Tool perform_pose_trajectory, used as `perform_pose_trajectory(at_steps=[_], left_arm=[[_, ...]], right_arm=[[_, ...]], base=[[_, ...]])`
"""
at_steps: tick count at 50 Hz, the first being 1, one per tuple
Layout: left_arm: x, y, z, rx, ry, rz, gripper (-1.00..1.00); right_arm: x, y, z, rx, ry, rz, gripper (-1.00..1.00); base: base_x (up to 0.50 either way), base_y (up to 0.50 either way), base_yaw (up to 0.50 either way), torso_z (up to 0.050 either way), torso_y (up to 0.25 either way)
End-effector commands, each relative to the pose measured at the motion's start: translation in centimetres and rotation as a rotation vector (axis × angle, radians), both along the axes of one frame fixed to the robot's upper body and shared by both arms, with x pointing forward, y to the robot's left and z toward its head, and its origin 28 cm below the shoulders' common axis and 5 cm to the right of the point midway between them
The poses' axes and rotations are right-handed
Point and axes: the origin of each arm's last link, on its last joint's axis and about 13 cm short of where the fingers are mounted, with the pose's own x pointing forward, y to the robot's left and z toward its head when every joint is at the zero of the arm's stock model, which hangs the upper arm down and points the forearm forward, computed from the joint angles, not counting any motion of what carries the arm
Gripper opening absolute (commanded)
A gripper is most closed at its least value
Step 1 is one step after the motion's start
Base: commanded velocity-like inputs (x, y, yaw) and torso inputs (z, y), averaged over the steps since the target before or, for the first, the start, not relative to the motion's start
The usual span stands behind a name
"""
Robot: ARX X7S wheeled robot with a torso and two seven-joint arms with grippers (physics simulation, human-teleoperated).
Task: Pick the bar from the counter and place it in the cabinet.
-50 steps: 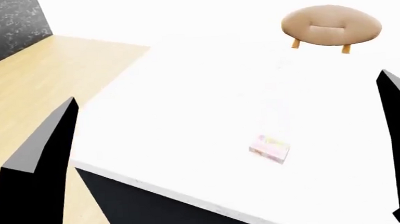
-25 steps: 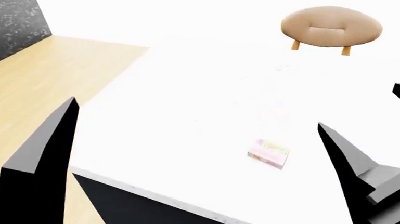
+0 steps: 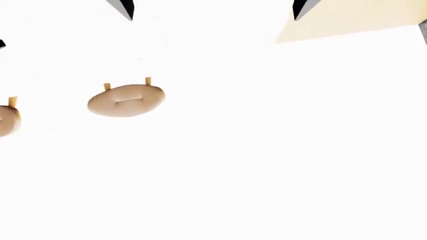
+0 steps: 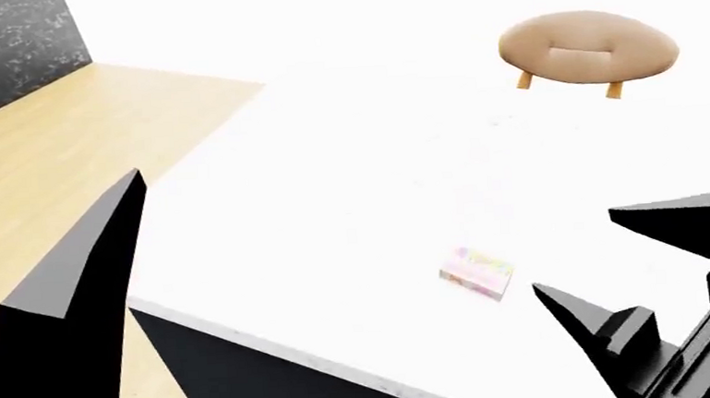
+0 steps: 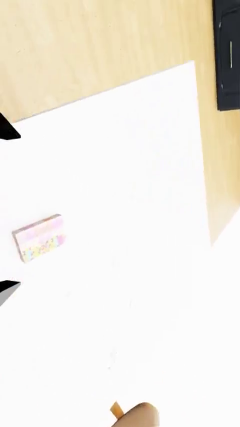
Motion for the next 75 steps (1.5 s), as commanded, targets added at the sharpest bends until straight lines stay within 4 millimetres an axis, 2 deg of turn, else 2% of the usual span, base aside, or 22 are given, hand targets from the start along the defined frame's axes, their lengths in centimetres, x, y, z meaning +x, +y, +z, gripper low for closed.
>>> perform_pose_trajectory(at_steps=[1,8,16,25,51,70,75], left_arm=[[0.2,0.0,-0.1,0.001,0.004,-0.001,1.00],[0.2,0.0,-0.1,0.003,0.006,-0.004,1.00],[0.4,0.0,-0.1,0.002,0.008,-0.003,1.00],[0.6,0.0,0.1,0.002,0.008,-0.001,1.00],[0.7,0.2,-0.3,0.000,0.017,0.008,1.00],[0.7,0.1,-0.2,0.004,0.015,0.003,1.00],[0.7,0.1,-0.2,0.006,0.017,0.003,1.00]], right_arm=[[3.4,0.0,0.1,-0.053,0.089,0.059,1.00],[5.2,0.6,0.3,-0.065,0.100,0.071,1.00],[6.4,1.2,0.0,-0.085,0.126,0.095,1.00],[7.3,1.3,0.0,-0.106,0.151,0.106,1.00],[8.9,1.9,-3.1,-0.102,0.203,0.112,1.00],[10.2,1.9,-4.3,-0.124,0.216,0.083,1.00],[11.0,1.6,-4.4,-0.123,0.215,0.058,1.00]], base=[[0.00,0.00,0.00,0.000,0.000],[0.00,0.00,0.00,0.000,0.000],[0.00,0.00,0.00,0.000,0.000],[0.00,0.00,0.00,0.000,0.000],[0.00,0.00,0.00,0.000,0.000],[0.00,0.00,0.00,0.000,0.000],[0.00,0.00,0.00,0.000,0.000]])
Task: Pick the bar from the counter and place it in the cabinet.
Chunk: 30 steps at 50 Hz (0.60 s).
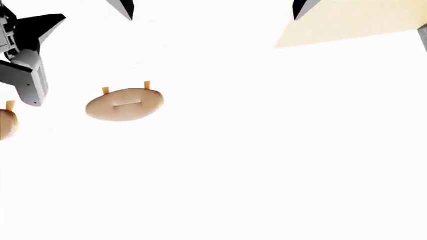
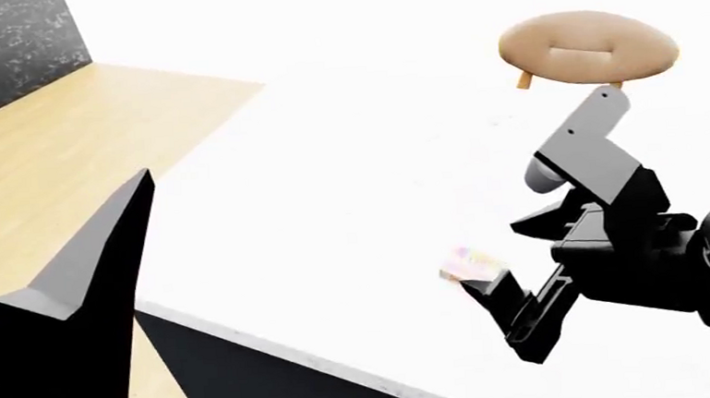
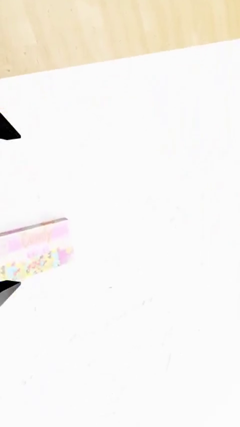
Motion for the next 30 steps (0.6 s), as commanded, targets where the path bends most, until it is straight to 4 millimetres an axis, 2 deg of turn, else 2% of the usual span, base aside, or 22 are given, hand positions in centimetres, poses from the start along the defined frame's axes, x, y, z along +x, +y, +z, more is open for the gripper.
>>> perform_pose_trajectory(at_steps=[1,9,16,30], left_arm=[[0.0,0.0,0.0,0.003,0.000,-0.001,1.00],[0.1,-0.1,0.0,0.004,0.003,-0.001,1.00],[0.2,0.0,0.0,0.003,0.005,0.002,1.00],[0.1,0.1,-0.1,0.000,0.004,0.003,1.00]], right_arm=[[1.3,-0.2,-0.5,-0.005,0.001,-0.034,1.00],[2.6,0.2,-1.9,-0.005,0.038,-0.026,1.00],[2.8,0.6,-2.9,-0.028,0.086,0.002,1.00],[3.4,0.3,-3.2,-0.049,0.097,-0.024,1.00]], base=[[0.00,0.00,0.00,0.000,0.000],[0.00,0.00,0.00,0.000,0.000],[0.00,0.00,0.00,0.000,0.000],[0.00,0.00,0.00,0.000,0.000]])
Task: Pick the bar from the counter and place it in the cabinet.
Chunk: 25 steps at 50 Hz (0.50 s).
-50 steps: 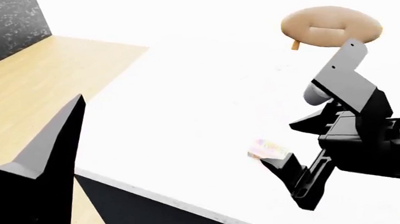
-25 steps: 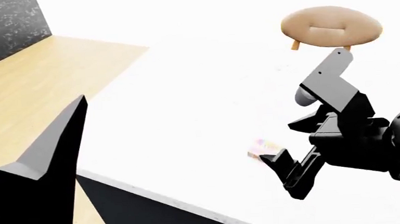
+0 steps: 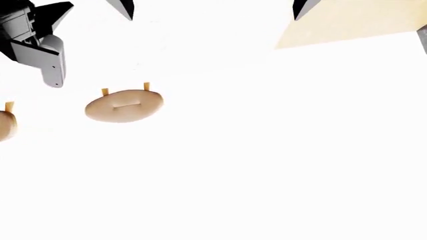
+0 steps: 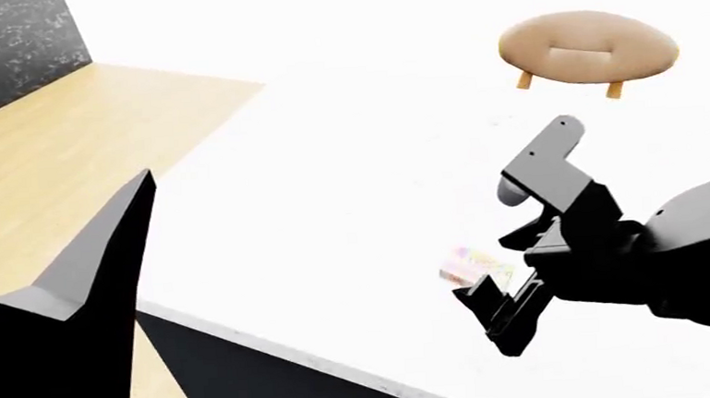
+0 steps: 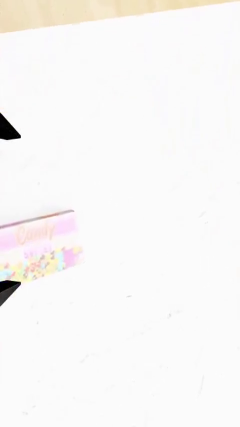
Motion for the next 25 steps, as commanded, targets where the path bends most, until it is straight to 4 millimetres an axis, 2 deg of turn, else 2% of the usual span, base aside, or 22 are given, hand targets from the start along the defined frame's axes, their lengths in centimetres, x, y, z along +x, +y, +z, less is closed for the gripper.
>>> perform_pose_trajectory(at_steps=[1,20,25], left_arm=[[-0.1,0.0,0.0,-0.003,0.000,0.001,1.00],[0.1,0.1,-0.3,-0.008,0.008,0.000,1.00],[0.2,0.1,-0.5,-0.008,0.015,-0.003,1.00]], right_arm=[[0.6,0.0,-0.6,-0.020,0.015,-0.008,1.00],[1.8,0.3,-1.0,-0.022,-0.001,-0.020,1.00],[2.1,0.2,-1.8,-0.038,0.013,-0.029,1.00]], base=[[0.00,0.00,0.00,0.000,0.000],[0.00,0.00,0.00,0.000,0.000],[0.00,0.00,0.00,0.000,0.000]])
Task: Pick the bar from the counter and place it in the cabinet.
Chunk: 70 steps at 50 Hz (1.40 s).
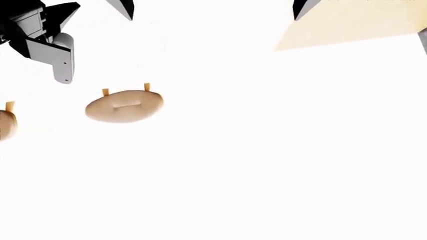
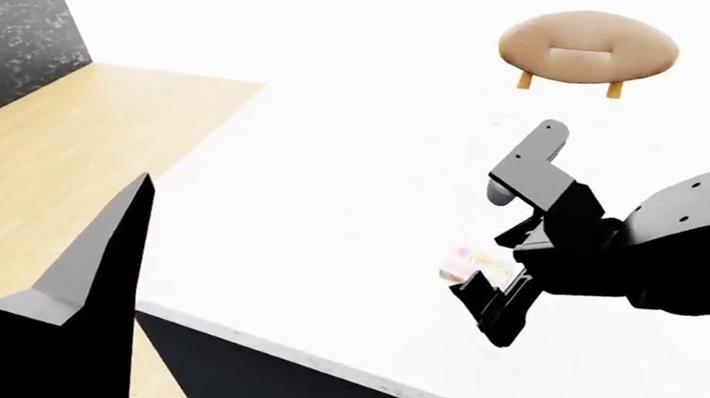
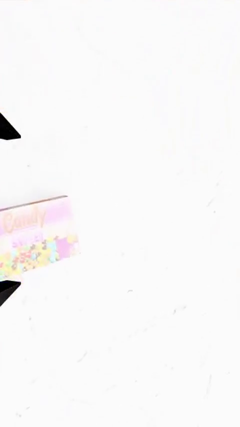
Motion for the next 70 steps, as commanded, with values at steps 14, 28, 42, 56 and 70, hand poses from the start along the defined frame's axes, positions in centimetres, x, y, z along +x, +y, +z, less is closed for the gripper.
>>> perform_pose_trajectory(at_steps=[14,28,42,56,70], left_arm=[[0.3,0.0,-0.3,0.004,0.013,-0.003,1.00],[0.0,0.0,-0.3,0.005,0.007,0.000,1.00],[0.1,0.0,-0.2,0.008,0.012,0.000,1.00],[0.2,0.0,-0.2,0.008,0.010,-0.002,1.00],[0.1,0.0,-0.1,0.008,0.005,0.000,1.00]], right_arm=[[1.8,-0.6,-2.4,-0.071,0.039,-0.070,1.00],[2.1,-0.7,-3.0,-0.080,0.040,-0.087,1.00],[3.7,-1.1,-4.2,-0.073,0.064,-0.135,1.00],[3.1,-0.4,-4.1,-0.103,0.050,-0.084,-1.00],[0.5,0.5,0.0,-0.069,-0.124,-0.025,-1.00]], base=[[0.00,0.00,0.00,0.000,0.000],[0.00,0.00,0.00,0.000,0.000],[0.00,0.00,0.00,0.000,0.000],[0.00,0.00,0.00,0.000,0.000],[0.00,0.00,0.00,-0.001,0.000]])
